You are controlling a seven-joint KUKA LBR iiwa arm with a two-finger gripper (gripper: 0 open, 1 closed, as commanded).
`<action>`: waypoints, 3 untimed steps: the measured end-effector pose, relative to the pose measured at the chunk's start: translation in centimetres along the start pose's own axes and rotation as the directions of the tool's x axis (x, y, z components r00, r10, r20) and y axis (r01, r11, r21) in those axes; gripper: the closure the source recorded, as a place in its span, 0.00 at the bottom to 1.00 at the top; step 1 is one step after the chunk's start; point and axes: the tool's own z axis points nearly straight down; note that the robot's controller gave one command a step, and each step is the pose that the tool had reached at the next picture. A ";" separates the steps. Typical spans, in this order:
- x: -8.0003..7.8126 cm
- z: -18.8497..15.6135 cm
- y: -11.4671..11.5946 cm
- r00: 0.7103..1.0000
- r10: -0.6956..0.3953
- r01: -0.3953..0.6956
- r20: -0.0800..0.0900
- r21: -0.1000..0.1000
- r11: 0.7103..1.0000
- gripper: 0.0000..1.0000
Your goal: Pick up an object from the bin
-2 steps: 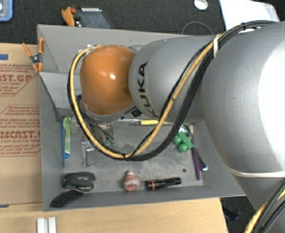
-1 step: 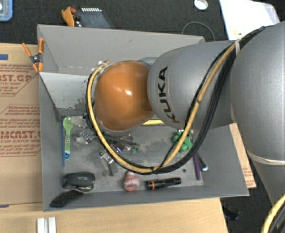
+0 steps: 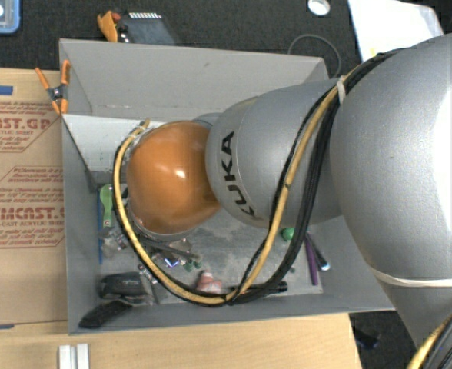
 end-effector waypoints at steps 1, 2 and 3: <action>-0.7 7.3 -0.3 0.895 -0.446 0.446 0.000 0.012 0.895 0.00; -0.2 7.6 -1.2 0.989 -0.148 0.149 -0.011 0.014 0.989 1.00; -0.3 7.6 -1.2 0.989 -0.148 0.148 -0.010 0.014 0.989 1.00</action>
Offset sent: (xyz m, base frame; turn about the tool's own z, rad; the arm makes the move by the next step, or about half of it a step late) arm 0.0055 -0.0001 -0.0767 -0.1543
